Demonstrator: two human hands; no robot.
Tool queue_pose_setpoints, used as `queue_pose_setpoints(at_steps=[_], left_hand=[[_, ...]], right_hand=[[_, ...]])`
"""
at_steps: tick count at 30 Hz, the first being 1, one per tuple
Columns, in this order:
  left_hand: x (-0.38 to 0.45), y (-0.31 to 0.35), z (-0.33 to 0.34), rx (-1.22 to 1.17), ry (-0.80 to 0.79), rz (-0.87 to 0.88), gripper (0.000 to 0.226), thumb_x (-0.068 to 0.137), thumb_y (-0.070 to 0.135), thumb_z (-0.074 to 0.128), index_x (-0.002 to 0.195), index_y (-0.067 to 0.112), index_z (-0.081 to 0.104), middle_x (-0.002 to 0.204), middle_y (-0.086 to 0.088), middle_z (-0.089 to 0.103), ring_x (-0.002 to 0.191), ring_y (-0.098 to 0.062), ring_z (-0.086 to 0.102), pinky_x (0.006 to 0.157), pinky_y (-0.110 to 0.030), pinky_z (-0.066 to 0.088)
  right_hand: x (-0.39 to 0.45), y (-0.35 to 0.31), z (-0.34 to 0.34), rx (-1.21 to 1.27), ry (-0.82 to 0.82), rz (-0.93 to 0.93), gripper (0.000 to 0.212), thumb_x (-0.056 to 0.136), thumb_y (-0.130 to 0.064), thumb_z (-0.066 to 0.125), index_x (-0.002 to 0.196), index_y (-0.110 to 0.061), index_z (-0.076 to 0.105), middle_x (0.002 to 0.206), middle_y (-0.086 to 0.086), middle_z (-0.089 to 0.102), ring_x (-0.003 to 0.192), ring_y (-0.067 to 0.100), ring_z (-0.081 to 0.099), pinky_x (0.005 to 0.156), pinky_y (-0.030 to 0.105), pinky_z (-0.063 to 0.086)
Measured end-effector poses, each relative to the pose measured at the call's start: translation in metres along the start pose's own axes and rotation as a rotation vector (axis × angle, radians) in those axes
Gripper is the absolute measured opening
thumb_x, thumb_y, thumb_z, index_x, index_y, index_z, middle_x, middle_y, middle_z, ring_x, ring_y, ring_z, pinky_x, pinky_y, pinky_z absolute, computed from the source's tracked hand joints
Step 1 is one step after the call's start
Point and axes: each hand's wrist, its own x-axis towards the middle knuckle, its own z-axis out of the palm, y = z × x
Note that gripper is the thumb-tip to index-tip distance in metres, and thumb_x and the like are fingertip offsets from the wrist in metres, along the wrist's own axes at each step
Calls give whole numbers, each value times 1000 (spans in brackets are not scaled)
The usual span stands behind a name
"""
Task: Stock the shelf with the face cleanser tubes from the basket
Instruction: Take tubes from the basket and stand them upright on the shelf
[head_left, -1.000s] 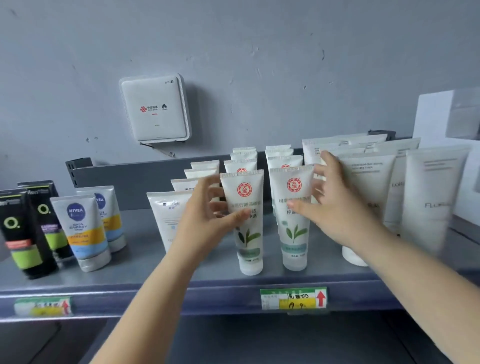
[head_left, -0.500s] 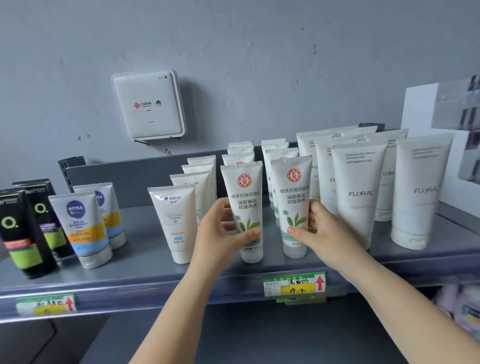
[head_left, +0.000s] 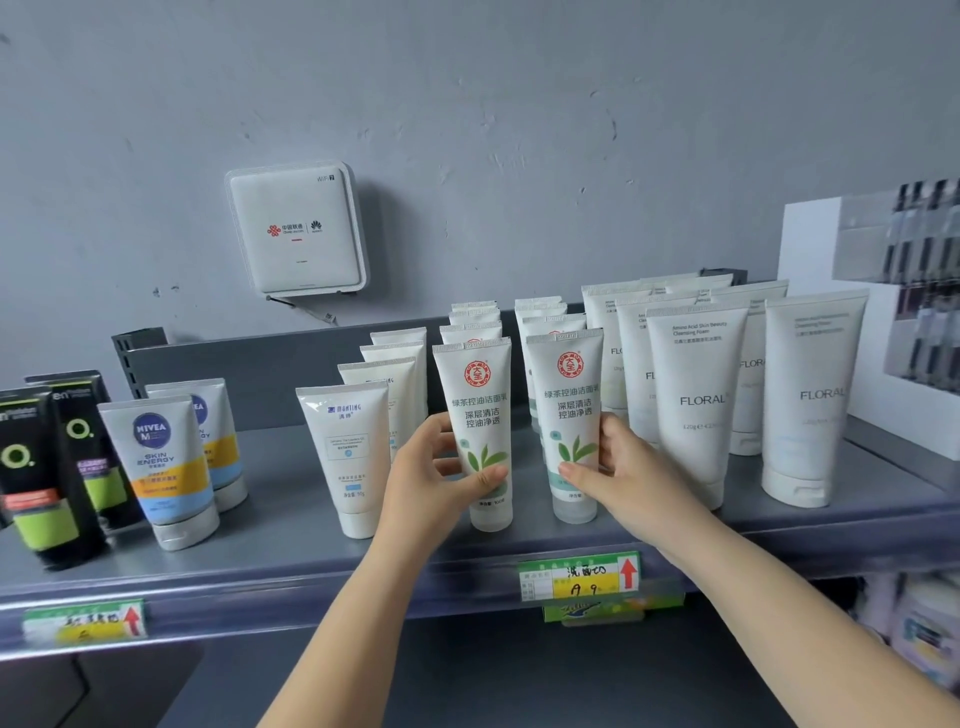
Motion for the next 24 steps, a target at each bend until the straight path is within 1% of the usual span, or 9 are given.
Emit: queue_pose_setpoints(at_steps=[6,8,10,12,14,16,19,22,24], left_hand=[[1,-3,1,-22,3,5,41,67,10,81,96,29,59,98,-1,70,89,-24,68,79,-43,57],[-1,-2,3,-21,18,15,42,67,10,81,96,30,57,99,1,69,91,-22,67,77,-37,57],[-3,1,5,1,59,45,50,67,9,82,99,34,53,101,6,66,92,-15,65,75,-27,55],[-7,9,5,4,118,98,62,66,9,82,111,33,48,108,11,61,93,-7,62,73,-21,53],[-11,25,1,11,184,166,72,67,11,81,125,27,42,113,13,55,94,-2,59,72,-14,51],[-13,48,-5,81,236,260,71,71,15,78,130,25,40,113,18,52,96,1,56,72,-7,47],[0,91,-21,240,267,440,48,78,17,72,119,24,48,101,15,58,88,-2,57,73,-14,47],[40,127,-36,474,178,463,25,81,14,67,101,24,55,83,12,60,76,-5,58,70,-18,46],[70,138,-39,672,70,395,20,82,15,66,101,18,61,83,6,62,79,-13,60,74,-21,44]], right_hand=[[3,4,0,10,2,-10,47,85,-25,64,127,-23,42,129,-4,57,114,16,57,99,43,47],[3,5,1,21,2,-7,50,84,-26,66,127,-23,41,130,-4,57,114,15,57,99,42,47],[-1,3,1,26,30,-30,60,81,-27,69,132,-24,37,135,-5,53,117,13,55,101,36,46],[-8,-3,-2,61,135,-103,78,77,-28,72,140,-26,26,146,-6,39,129,13,43,107,32,37],[-16,-17,-11,76,253,-196,88,77,-27,73,145,-28,17,153,-7,25,138,12,28,113,34,28],[-17,-34,-25,38,344,-298,81,78,-25,71,143,-25,24,146,-11,30,134,8,31,110,28,32],[2,-60,-52,-60,452,-501,44,78,-18,72,117,-17,52,116,-8,49,108,10,50,87,12,40],[41,-82,-76,-203,370,-526,23,77,-17,71,98,-16,62,102,0,59,89,12,54,69,6,36],[69,-95,-87,-340,316,-526,18,78,-16,70,94,-13,65,100,4,62,85,13,52,67,10,37]])
